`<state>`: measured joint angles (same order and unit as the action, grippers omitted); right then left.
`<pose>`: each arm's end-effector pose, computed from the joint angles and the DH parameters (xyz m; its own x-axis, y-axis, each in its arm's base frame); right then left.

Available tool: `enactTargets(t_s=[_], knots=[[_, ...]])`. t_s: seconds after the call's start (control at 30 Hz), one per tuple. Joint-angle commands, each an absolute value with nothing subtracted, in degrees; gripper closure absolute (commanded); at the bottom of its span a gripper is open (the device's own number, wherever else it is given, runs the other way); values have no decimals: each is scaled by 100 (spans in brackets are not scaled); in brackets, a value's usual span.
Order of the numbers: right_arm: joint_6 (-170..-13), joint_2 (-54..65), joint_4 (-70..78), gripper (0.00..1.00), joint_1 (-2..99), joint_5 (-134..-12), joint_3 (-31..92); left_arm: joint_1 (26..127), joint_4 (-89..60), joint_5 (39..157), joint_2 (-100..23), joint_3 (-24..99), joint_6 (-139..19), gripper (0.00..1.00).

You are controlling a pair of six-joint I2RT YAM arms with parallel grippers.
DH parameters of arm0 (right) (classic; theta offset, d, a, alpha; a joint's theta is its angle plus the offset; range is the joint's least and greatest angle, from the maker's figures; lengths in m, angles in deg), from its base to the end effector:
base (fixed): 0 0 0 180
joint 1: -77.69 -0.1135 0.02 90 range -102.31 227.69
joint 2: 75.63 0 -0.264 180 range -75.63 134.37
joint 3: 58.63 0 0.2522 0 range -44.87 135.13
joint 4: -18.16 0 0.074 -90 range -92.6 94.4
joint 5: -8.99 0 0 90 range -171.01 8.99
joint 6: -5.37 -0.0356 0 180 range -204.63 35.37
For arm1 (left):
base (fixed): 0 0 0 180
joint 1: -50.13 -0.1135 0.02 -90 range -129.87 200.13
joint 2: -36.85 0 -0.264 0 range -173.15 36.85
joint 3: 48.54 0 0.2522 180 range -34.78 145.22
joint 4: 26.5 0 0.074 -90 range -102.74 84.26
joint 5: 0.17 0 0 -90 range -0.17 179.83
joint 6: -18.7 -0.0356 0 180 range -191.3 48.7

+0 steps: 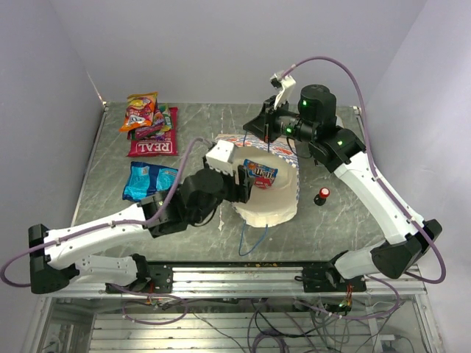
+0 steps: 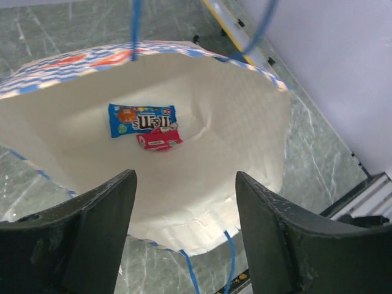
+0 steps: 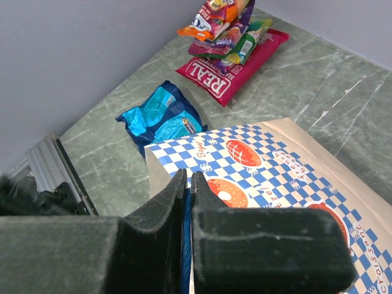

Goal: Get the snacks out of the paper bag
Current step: Take out the snack from the paper bag.

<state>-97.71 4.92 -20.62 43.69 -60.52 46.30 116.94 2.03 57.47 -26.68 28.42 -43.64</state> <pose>0.2503 0.1839 0.4513 -0.3830 -0.0026 -0.9238 -0.7374 0.6032 0.3040 0.1152 -0.2206 0.3813 -0.3568 -0.1628 -0.9199 0.4599 0.8265 -0.3247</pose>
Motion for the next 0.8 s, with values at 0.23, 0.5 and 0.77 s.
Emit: enactTargets(t_s=[0.23, 0.5, 0.77], knots=[[-9959, 833, -2487, 100, 4334, -5914, 5276, 12678, -1736, 5489, -3292, 2448, -5691, 24], [-9854, 942, -2560, 100, 4341, -5913, 5606, 12435, -2943, 5364, -4078, 1843, -6150, 24], [-9908, 903, -2456, 100, 4337, -5910, 5515, 11626, -3778, 6313, -5278, 1816, -6601, 17]])
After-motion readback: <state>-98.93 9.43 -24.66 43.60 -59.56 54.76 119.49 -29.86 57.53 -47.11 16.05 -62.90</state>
